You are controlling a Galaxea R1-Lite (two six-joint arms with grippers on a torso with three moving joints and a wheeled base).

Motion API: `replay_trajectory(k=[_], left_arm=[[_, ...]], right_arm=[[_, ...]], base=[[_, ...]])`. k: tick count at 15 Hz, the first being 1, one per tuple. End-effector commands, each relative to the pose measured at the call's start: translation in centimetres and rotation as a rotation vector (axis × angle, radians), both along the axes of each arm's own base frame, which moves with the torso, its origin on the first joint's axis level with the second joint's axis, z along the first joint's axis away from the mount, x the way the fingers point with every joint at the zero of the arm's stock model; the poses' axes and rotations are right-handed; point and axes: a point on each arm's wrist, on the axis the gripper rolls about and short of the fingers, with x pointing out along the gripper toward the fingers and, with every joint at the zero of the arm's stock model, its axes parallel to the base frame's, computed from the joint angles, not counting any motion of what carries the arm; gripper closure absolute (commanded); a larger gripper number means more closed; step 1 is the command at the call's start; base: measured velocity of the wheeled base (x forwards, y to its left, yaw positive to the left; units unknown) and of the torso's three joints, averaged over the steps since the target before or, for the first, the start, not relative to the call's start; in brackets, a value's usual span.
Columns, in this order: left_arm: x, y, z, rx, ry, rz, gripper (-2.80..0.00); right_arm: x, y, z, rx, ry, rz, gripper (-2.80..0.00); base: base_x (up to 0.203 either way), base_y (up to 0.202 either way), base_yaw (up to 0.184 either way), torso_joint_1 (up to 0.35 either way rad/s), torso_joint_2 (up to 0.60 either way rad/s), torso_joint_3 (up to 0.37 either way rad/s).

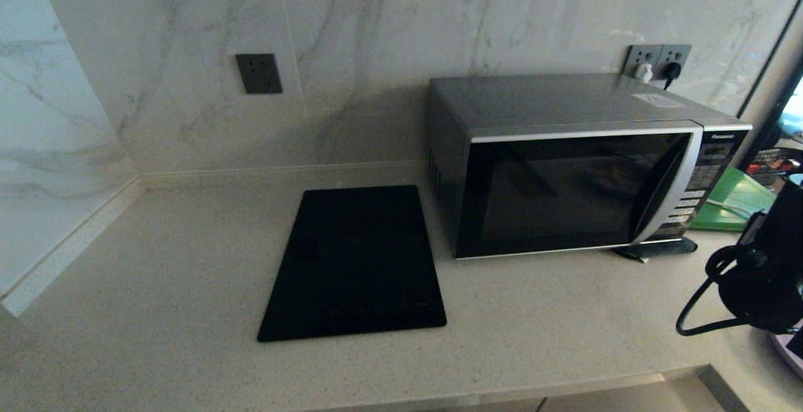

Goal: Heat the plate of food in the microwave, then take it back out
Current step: Open the microwave oven

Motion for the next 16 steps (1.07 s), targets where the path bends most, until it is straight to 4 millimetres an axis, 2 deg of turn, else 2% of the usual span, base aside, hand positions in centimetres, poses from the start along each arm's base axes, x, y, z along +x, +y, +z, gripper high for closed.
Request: replay_trajectory(k=[1,7,11,16], left_arm=[[0.0,0.0,0.0,-0.001,0.001,0.001,0.0],[0.0,0.0,0.0,-0.001,0.001,0.001,0.0],[0.0,0.0,0.0,-0.001,0.001,0.001,0.0],[0.0,0.0,0.0,-0.001,0.001,0.001,0.0]], right_arm=[[0.7,0.8,-1.2,-0.012,0.051,0.016,-2.8],[0.9,2.0,-2.7,-0.004,0.054,0.055,-2.8],[0.8,2.2,-2.9,-0.003,0.047,0.068,-2.8],[2.1,2.9,-4.6,-0.015,0.097,0.066,-2.8]], base=[[0.0,0.0,0.0,0.0,0.0,0.0],[0.0,0.0,0.0,0.0,0.0,0.0],[0.0,0.0,0.0,0.0,0.0,0.0],[0.0,0.0,0.0,0.0,0.0,0.0]])
